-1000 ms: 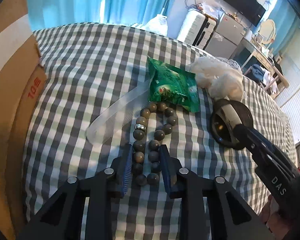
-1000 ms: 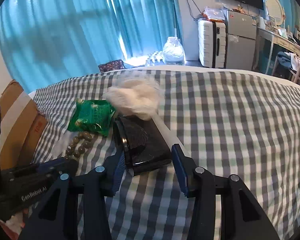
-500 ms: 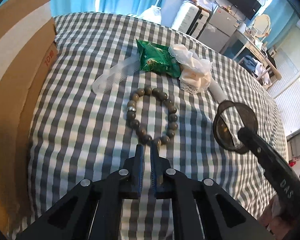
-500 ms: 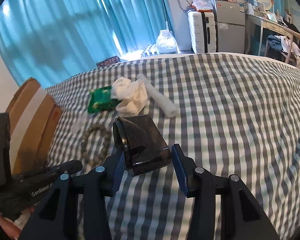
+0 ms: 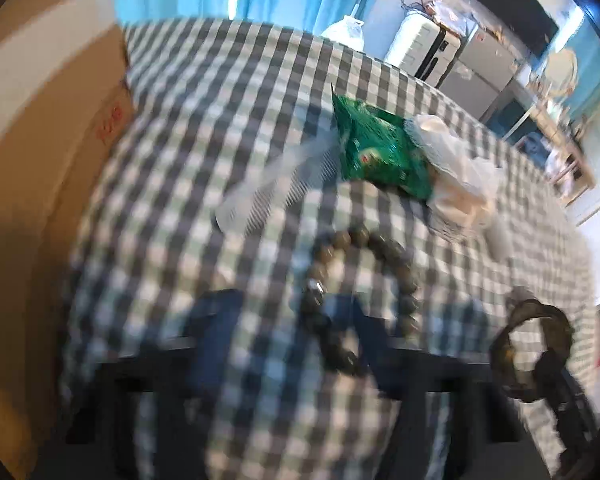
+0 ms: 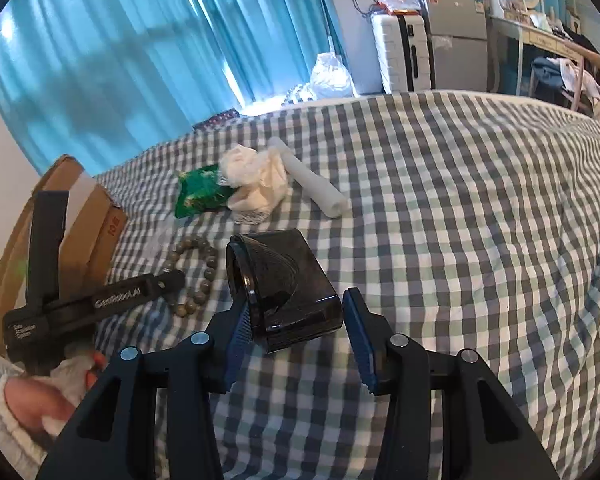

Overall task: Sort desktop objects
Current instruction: 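Grasp the black round container with the right tool while the left tool grasps the bead bracelet, then carry the bracelet and black container over the cardboard box and open both tools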

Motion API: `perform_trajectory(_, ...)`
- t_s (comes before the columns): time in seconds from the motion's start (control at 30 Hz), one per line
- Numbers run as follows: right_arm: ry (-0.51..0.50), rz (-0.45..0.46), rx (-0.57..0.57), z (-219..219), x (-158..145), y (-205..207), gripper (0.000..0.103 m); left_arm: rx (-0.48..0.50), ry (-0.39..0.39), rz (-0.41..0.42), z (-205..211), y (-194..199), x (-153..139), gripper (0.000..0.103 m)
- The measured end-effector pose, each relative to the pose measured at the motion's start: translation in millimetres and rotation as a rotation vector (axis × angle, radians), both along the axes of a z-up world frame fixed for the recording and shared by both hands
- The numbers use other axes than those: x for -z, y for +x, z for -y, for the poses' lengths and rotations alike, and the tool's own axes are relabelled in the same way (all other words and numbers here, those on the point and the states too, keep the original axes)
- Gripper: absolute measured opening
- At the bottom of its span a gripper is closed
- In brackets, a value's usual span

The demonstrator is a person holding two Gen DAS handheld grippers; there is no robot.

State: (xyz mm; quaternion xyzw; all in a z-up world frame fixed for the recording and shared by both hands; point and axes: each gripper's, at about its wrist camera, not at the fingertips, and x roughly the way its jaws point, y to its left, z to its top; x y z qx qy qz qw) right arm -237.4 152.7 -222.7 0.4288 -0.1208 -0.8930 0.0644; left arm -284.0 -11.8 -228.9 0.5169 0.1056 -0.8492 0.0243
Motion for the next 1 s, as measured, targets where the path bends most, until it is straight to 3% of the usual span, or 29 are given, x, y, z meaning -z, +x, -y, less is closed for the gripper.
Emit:
perform_trajectory(0.03,-0.003,0.004,0.003,-1.6,1.9,-1.8,0.045,0.022,0.011,-0.007,-2.6,-2.5,-2.0,0.011)
perform_trajectory(0.1,-0.016,0.011,0.010,-5.0,4.7,-4.8,0.045,0.038,0.064,-0.028,-2.0,-0.5,-8.1,0.011)
perform_trajectory(0.37,-0.014,0.001,0.018,-3.0,-6.1,1.3,0.045,0.071,0.091,-0.086,-5.3,19.0,-43.4,0.011)
perform_trajectory(0.67,-0.053,-0.076,0.013,21.3,-51.5,39.8,0.045,0.112,0.121,-0.172,-7.7,49.3,-97.3,0.011)
perform_trajectory(1.0,-0.006,-0.162,-0.031,58.7,-103.8,93.0,0.045,0.120,0.121,-0.286,7.9,94.3,-160.6,0.011)
